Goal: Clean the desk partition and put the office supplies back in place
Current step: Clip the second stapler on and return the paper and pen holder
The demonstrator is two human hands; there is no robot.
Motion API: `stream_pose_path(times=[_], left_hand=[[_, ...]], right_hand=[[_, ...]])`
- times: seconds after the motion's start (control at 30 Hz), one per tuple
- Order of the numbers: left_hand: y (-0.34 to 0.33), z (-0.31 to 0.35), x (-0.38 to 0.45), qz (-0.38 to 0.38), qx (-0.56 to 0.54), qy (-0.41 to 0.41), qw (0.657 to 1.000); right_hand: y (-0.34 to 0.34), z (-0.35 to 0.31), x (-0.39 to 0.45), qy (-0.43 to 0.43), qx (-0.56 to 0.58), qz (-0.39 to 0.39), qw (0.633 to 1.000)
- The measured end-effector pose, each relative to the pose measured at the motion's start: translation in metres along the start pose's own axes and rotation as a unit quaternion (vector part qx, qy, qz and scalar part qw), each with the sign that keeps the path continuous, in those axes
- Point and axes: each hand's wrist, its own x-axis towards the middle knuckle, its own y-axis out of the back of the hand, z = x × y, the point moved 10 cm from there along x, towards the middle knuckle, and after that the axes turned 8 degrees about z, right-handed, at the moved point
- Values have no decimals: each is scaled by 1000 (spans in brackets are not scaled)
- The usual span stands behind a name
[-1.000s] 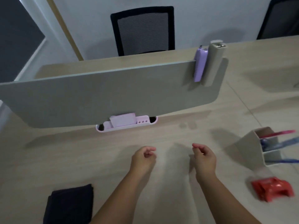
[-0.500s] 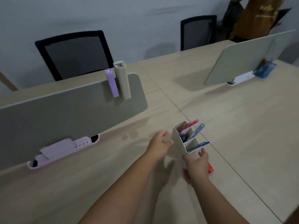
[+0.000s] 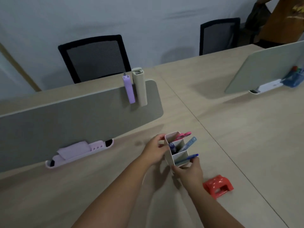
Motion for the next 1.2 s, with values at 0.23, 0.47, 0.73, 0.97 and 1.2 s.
stream_pose_path(times=[0.23, 0.47, 0.73, 0.97, 1.2], left_hand=[[120, -32, -15, 107, -4, 22, 994], [205, -47, -16, 242, 79, 23, 967], [225, -46, -3, 264, 128, -21, 956], [204, -109, -39, 325, -13, 63, 944], [82, -168, -84, 283, -169, 214, 920]], right_hand=[[-112, -38, -37, 50, -12, -75, 996], [-196, -75, -54, 98, -19, -106, 989], [-228, -82, -62, 90, -28, -101, 990], [-176, -57, -50, 22, -53, -175, 983], [13, -33, -4, 115, -109, -13, 987]])
